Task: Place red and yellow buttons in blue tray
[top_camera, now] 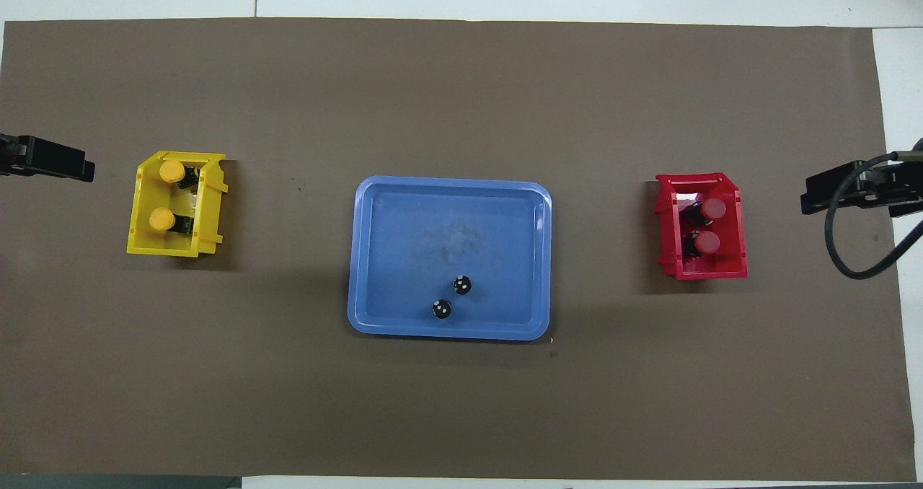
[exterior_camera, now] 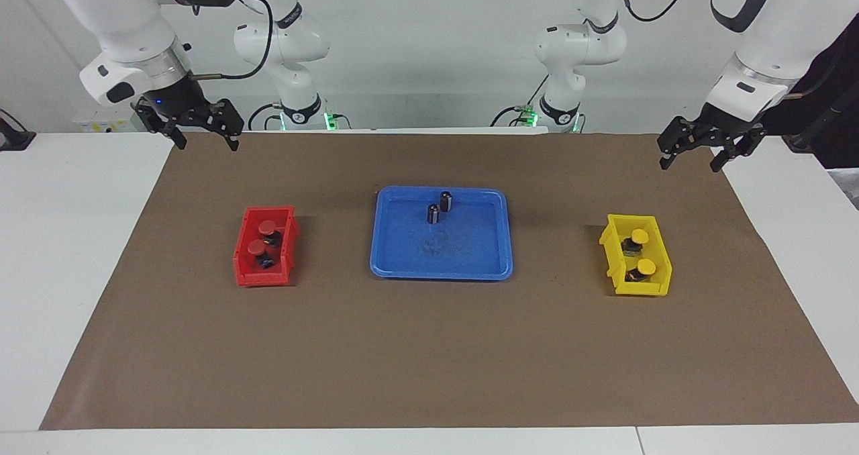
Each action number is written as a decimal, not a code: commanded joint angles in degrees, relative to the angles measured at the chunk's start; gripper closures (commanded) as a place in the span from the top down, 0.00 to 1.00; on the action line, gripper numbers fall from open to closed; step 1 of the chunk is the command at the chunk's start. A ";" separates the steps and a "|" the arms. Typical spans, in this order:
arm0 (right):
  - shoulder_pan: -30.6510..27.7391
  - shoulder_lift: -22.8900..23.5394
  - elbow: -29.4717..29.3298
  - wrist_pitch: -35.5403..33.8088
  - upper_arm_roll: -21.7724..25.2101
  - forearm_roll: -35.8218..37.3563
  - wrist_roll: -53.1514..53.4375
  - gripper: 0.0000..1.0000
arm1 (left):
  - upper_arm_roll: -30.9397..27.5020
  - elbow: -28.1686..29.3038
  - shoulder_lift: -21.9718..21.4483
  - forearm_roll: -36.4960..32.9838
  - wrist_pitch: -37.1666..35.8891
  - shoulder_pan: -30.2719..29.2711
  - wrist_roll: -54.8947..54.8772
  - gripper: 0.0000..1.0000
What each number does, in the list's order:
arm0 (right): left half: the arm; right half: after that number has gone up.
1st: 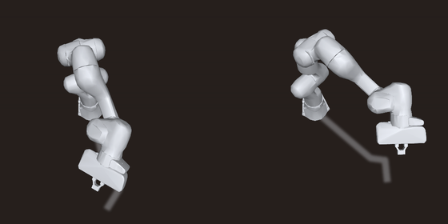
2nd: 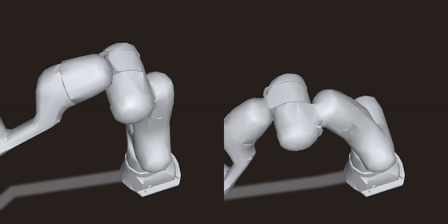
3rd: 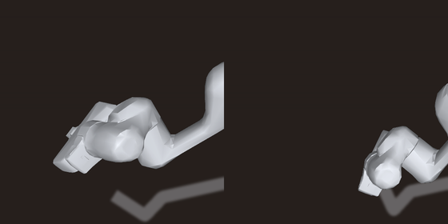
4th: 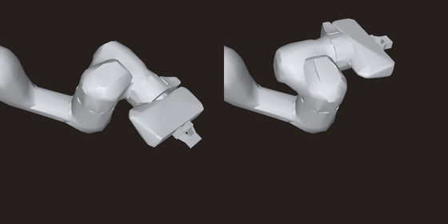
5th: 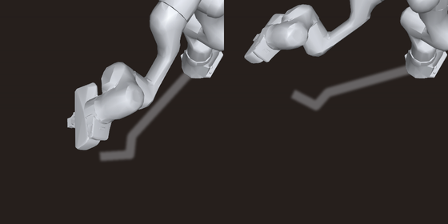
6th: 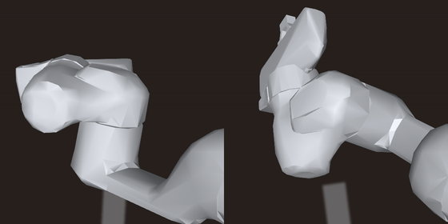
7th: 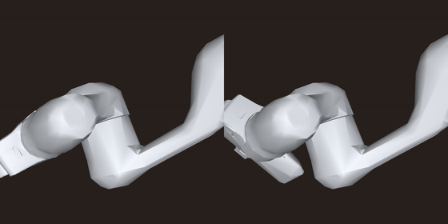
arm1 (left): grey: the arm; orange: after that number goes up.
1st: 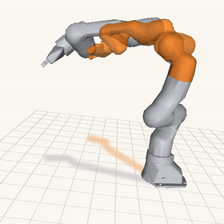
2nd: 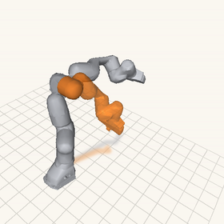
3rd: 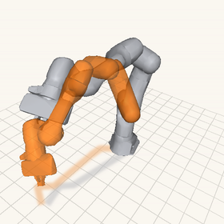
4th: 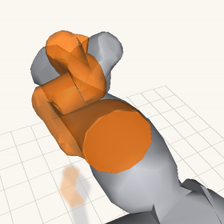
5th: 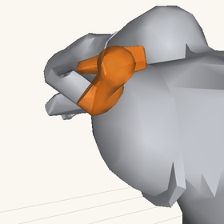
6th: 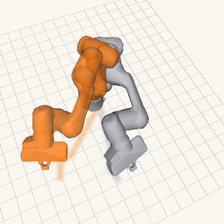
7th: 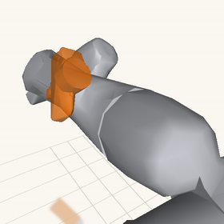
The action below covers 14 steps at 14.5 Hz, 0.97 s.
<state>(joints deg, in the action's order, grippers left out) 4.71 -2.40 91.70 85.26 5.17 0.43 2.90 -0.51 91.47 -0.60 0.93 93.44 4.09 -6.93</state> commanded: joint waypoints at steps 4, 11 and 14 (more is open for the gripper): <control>0.04 -1.03 1.20 1.39 -0.16 -0.16 0.80 1.00 | 0.07 -0.33 -0.19 -0.76 -0.02 -0.05 -0.63 1.00; 0.13 -1.03 1.38 1.84 -0.16 -0.25 0.54 1.00 | 0.07 1.25 -1.07 -0.58 -0.02 -0.05 4.47 1.00; 0.13 -1.64 3.14 1.23 -0.25 -0.25 -0.08 1.00 | 0.07 1.25 -0.98 -0.67 0.25 0.12 4.03 1.00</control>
<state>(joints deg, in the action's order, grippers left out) 4.90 -2.43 92.31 85.95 5.11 0.43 2.89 -0.51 91.81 -0.66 0.93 93.44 4.05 -3.59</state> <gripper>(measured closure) 0.000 0.000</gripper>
